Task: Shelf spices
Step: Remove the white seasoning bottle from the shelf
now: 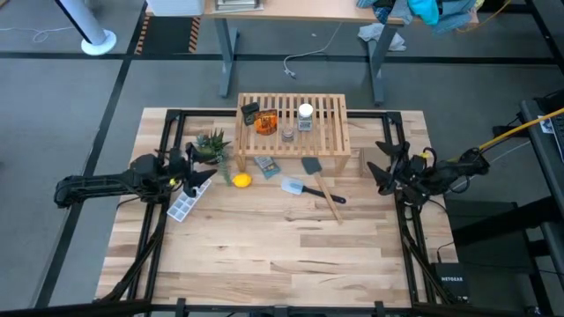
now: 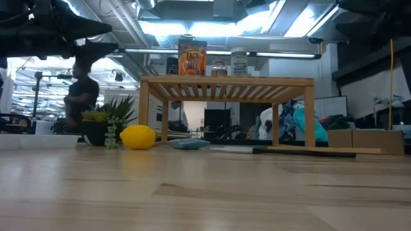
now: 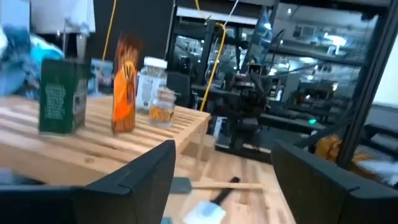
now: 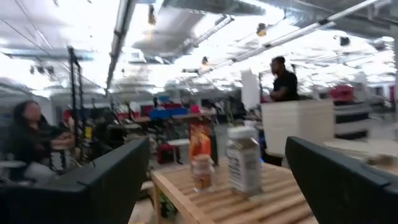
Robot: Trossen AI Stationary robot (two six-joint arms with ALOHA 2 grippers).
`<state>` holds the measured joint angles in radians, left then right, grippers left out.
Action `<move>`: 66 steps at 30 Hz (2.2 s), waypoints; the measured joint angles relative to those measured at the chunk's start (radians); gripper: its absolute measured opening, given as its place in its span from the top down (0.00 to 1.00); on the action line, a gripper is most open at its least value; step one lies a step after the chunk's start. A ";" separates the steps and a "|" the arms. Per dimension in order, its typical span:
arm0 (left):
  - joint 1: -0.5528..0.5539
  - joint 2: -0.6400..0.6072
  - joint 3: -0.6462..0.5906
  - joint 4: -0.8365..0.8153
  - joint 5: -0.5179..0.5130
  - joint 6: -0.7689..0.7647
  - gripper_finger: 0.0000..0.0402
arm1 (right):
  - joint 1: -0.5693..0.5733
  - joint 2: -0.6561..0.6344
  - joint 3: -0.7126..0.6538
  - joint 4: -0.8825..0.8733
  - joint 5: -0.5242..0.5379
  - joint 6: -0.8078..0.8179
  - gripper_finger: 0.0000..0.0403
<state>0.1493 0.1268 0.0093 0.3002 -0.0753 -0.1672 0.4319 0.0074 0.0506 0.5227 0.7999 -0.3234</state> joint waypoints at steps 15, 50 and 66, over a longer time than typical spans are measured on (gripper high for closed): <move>0.000 0.000 0.002 0.060 0.001 0.065 0.36 | -0.384 0.413 0.190 0.001 -0.383 0.143 0.06; 0.000 0.000 0.001 -0.059 0.002 0.034 0.36 | -0.878 1.127 0.533 -0.055 -0.734 0.159 0.06; 0.000 0.000 0.001 -0.057 0.001 0.021 0.36 | -1.051 1.310 0.532 0.130 -1.097 0.218 0.06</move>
<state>0.1493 0.1272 0.0099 0.2428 -0.0738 -0.1459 -0.6193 1.3176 0.5831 0.6531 -0.2970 -0.1051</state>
